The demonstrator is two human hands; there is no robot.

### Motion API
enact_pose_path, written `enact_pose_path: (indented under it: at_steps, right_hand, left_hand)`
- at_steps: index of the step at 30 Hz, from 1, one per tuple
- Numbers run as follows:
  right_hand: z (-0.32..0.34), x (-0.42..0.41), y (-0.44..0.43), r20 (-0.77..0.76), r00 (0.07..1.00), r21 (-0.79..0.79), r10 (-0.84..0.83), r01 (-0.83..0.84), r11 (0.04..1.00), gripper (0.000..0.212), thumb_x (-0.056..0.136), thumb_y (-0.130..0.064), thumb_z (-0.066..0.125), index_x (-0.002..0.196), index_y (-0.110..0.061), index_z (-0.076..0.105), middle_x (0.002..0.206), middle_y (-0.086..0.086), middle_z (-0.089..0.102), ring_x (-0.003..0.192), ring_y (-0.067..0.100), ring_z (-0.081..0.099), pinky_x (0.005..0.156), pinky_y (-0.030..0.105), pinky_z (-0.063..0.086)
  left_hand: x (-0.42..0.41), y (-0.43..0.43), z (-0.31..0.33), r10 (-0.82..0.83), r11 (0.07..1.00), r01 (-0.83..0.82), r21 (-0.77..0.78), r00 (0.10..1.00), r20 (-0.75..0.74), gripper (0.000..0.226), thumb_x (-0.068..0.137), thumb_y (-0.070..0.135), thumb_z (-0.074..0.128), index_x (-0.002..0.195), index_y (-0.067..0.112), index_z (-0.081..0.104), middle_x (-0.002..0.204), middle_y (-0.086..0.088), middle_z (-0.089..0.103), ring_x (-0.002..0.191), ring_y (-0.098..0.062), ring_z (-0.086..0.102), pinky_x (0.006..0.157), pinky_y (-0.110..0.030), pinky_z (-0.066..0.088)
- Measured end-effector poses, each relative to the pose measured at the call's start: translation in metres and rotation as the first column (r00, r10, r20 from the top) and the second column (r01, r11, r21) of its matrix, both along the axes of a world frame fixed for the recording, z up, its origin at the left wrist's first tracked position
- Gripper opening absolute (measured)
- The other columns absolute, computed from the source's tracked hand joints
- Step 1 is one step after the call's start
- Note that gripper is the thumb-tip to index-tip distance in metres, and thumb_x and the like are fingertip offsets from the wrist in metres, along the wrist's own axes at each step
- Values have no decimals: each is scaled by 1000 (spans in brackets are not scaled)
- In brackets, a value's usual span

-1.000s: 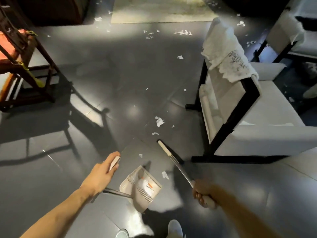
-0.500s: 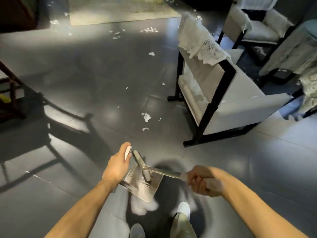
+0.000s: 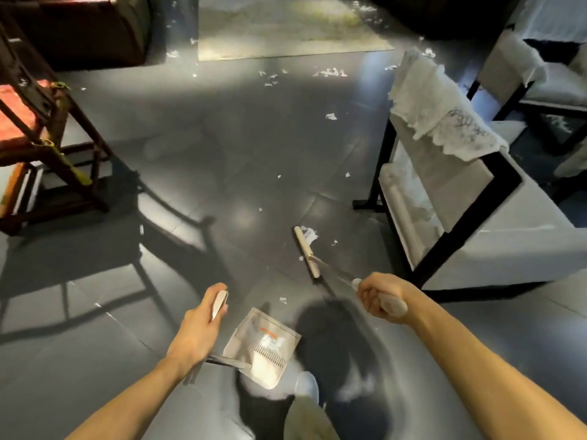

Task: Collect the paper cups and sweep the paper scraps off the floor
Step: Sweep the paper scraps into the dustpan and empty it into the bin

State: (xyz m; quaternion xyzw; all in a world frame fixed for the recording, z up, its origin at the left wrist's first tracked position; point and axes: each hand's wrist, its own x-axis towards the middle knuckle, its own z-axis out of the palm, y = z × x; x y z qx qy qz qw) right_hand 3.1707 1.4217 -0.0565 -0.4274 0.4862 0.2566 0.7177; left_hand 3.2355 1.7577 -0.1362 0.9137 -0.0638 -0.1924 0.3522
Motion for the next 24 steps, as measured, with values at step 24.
enact_pose_path:
  at_steps: [24]
  right_hand:
    - [-91, 171, -53, -277, 509, -383, 815, -837, 392, 29, 90, 1, 38, 64, -6, 48, 63, 9, 49, 51, 14, 44, 52, 25, 38]
  left_hand:
    - [116, -61, -18, 166, 985, -166, -39, 986, 9, 29, 98, 34, 46, 114, 57, 38, 88, 3, 61, 70, -11, 59, 64, -24, 46]
